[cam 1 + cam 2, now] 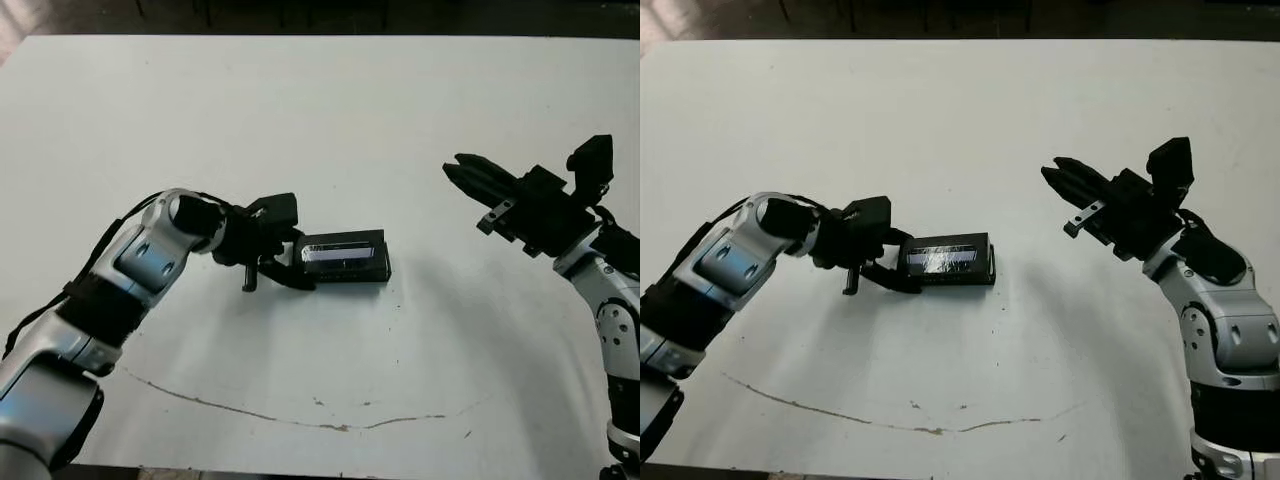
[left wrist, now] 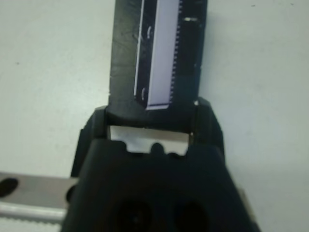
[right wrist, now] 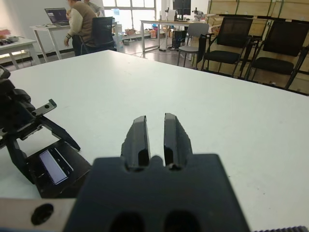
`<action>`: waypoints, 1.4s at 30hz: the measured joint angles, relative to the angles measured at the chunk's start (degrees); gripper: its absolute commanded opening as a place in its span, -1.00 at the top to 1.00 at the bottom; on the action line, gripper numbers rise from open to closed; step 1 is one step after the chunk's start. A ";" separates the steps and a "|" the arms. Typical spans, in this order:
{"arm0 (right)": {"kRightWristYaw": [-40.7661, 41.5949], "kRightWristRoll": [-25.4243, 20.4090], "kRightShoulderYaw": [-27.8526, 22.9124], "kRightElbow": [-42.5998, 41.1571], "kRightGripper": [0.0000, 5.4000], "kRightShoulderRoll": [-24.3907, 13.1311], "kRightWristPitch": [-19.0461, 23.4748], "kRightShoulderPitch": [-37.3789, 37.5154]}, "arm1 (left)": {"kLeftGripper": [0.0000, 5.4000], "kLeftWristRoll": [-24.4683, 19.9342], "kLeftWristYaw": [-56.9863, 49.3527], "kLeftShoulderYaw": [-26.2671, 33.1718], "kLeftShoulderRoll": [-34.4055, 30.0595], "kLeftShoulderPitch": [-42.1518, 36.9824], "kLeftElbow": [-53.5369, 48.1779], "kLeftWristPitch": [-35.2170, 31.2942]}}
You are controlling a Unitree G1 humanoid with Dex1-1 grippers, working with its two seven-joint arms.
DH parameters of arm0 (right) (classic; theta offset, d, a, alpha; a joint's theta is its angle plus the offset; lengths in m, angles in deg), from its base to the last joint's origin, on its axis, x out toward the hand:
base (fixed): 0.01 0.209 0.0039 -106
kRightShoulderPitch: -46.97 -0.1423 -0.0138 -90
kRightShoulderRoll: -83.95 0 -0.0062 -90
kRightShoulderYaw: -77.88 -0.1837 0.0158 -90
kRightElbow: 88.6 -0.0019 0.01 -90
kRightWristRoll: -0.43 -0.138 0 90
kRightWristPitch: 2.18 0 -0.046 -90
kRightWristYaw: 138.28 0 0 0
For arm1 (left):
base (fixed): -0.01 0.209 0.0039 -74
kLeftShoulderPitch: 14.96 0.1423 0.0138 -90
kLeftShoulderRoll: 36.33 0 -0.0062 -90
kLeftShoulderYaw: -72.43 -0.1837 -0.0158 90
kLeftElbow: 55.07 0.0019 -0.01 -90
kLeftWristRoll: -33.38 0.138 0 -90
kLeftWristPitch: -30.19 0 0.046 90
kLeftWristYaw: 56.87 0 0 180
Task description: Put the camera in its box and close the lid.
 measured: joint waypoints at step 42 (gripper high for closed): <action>-1.07 -1.25 0.83 -0.17 1.00 0.25 0.92 1.22 | -0.29 7.55 -2.17 -8.27 -3.95 -1.03 -15.76 -13.30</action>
